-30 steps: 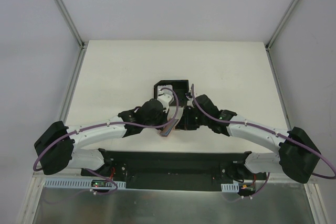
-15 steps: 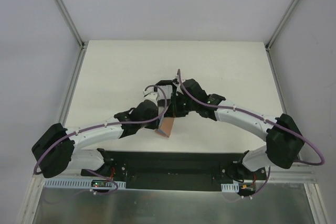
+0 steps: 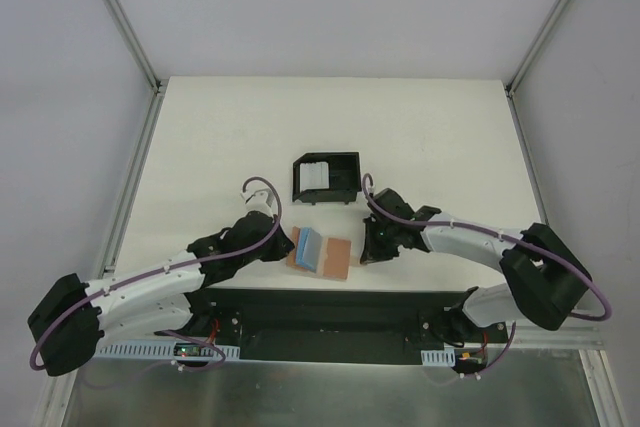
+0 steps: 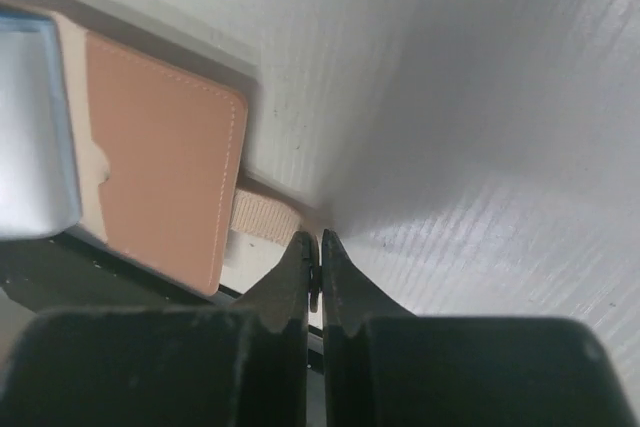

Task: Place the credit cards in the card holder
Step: Open the card holder at the center of the board.

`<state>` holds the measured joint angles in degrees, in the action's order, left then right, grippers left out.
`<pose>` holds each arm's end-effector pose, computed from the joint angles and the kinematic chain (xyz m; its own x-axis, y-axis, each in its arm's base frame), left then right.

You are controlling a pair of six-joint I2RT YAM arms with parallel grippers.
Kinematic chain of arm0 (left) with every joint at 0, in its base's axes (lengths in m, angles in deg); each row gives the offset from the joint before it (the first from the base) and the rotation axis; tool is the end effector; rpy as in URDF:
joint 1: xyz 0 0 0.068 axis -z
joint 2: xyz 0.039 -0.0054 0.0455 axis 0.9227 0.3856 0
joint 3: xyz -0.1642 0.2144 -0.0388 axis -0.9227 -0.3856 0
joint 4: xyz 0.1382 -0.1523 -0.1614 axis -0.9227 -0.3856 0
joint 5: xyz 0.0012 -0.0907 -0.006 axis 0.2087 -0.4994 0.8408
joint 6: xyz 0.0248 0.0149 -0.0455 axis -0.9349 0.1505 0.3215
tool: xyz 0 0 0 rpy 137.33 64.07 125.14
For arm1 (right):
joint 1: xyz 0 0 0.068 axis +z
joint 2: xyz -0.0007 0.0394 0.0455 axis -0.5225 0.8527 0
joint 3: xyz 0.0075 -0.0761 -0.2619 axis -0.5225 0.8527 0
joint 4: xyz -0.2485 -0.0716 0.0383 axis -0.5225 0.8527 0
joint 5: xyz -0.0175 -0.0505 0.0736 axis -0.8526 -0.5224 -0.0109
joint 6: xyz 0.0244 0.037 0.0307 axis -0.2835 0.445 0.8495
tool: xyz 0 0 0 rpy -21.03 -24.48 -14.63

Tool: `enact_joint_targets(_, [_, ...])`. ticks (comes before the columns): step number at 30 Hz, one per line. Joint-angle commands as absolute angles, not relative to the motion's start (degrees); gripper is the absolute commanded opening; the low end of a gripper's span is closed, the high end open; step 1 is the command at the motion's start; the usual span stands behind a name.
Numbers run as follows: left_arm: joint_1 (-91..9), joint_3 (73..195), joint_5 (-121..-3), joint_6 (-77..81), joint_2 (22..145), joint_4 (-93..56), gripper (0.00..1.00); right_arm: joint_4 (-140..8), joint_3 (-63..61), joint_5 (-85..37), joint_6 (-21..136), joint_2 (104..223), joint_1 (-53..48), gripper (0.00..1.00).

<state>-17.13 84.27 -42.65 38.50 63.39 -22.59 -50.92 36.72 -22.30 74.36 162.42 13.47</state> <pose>0.1312 -0.1468 0.1862 -0.7277 -0.2601 -0.6346 0.1731 0.8257 -0.5369 0.1756 0.1838 0.1632 -0.8531 -0.2897 -0.4339 -0.4541 0.8218 0.3442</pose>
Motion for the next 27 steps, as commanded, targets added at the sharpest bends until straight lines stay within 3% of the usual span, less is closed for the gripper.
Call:
enact_joint_targets(1, [-17.13, 82.12, -41.88, 40.00, 58.56, -22.96, 0.00, -51.75, 37.32, -26.21, 73.25, 164.12, 12.62, 0.01])
enact_joint_targets(6, [-17.13, 82.20, -43.98, 39.28, 60.57, -22.70, 0.00, -49.74, 32.14, -27.72, 71.13, 172.39, 12.62, 0.06])
enact_joint_targets(17, [-17.05, 80.01, -41.44, 42.19, 60.14, -22.87, 0.00, -47.72, 27.13, -27.88, 73.59, 164.23, 12.62, 0.39])
enact_joint_targets(27, [-17.05, 81.41, -42.49, 41.57, 57.94, -23.14, 0.00, -48.25, 21.33, -27.36, 74.73, 158.24, 15.34, 0.43])
